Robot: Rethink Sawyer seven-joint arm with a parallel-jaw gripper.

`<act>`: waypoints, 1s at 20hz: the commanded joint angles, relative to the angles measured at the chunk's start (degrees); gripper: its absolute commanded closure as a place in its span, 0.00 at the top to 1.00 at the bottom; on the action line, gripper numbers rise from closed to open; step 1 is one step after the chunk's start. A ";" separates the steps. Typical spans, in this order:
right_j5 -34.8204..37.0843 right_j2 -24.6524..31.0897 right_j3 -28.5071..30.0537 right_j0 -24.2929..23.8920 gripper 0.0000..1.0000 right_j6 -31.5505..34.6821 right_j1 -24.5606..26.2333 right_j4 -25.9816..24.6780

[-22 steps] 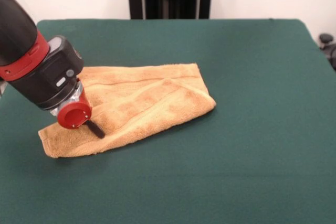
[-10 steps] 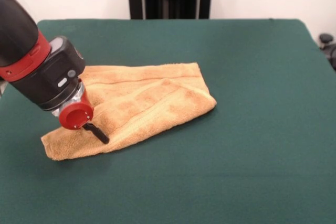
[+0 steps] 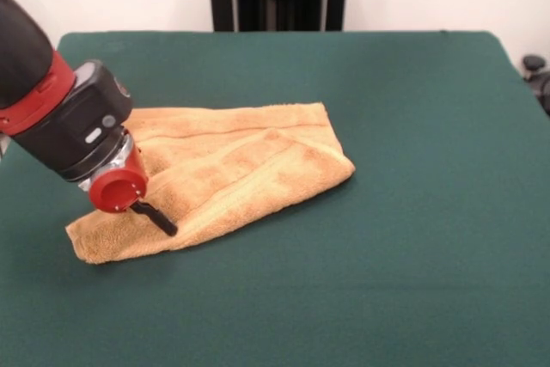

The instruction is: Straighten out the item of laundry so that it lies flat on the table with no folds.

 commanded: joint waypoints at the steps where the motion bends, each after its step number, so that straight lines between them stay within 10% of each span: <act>1: 6.36 12.98 18.79 -1.89 1.00 3.61 5.08 8.93; 10: -8.64 24.10 28.83 -9.66 1.00 -11.99 5.34 9.83; 20: -15.01 27.44 25.94 -12.22 1.00 -15.57 5.91 -5.50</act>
